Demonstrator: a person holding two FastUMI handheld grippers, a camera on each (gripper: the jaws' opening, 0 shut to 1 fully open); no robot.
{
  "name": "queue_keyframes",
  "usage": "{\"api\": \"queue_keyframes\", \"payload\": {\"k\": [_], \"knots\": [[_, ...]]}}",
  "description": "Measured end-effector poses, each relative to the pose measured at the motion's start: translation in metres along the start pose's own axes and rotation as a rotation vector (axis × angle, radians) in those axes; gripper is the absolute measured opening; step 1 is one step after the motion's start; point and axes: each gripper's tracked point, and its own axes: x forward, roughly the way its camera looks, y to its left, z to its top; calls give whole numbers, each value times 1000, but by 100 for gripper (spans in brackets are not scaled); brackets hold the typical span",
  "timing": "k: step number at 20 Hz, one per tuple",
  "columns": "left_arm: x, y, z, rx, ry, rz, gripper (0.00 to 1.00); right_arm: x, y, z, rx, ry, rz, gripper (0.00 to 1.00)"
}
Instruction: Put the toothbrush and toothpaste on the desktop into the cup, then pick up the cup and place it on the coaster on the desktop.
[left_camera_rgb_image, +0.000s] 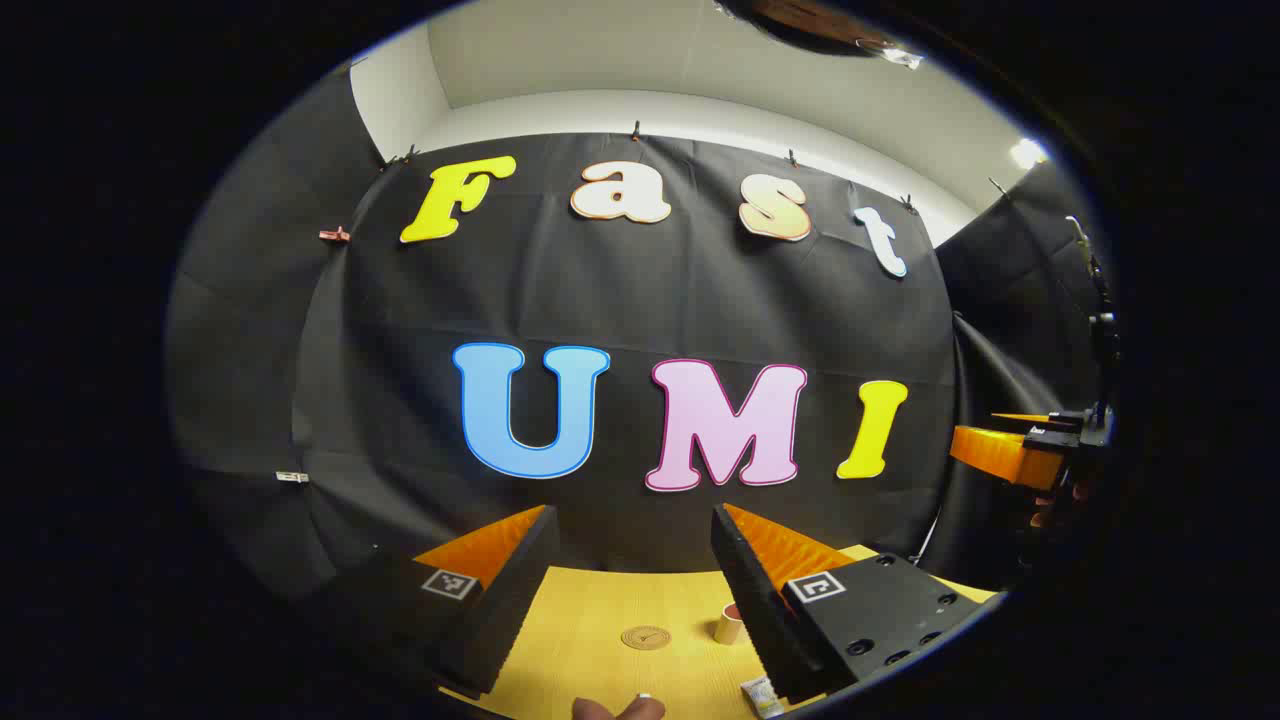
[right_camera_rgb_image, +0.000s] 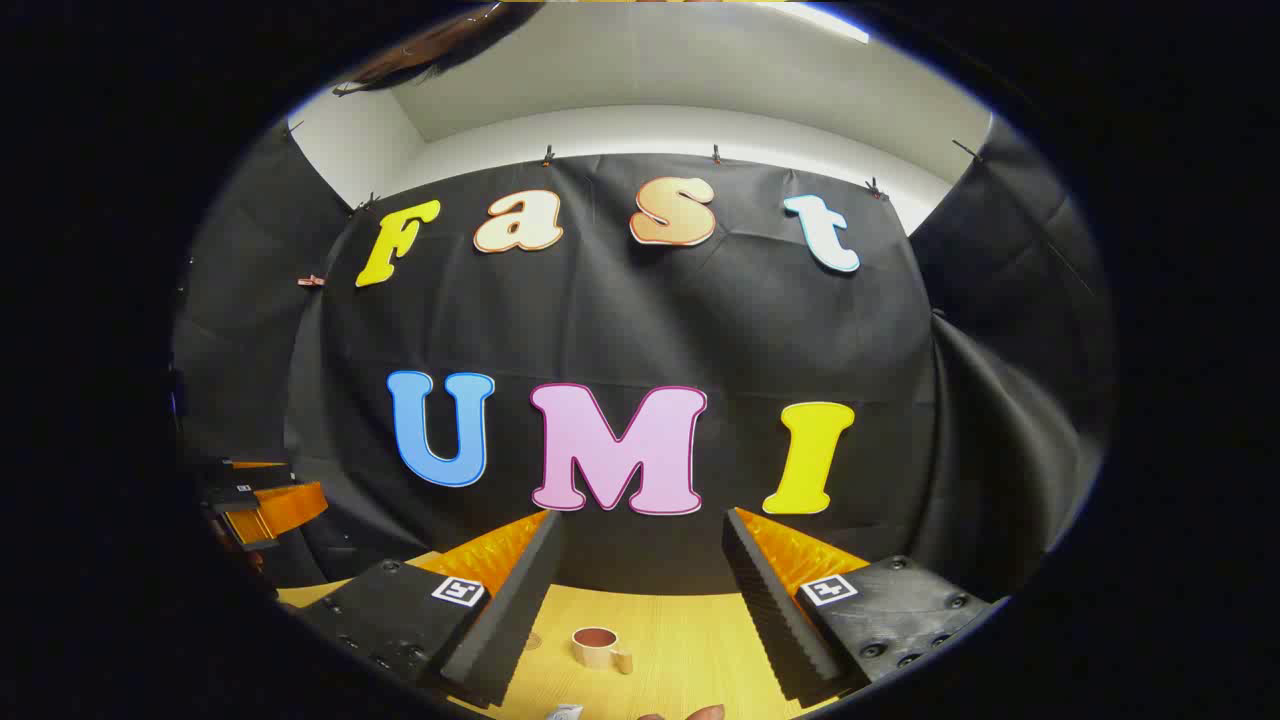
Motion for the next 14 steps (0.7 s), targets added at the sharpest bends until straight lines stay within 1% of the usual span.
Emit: {"api": "queue_keyframes", "payload": {"k": [9, 14], "knots": [[-1, 9, -4, -1, 6, 4, 96, 0, 12, -3, -22, 17, 13, 97], [-1, 14, -10, 1, 19, 1, 96, 0, 25, -18, -32, 65, 31, 98]]}}
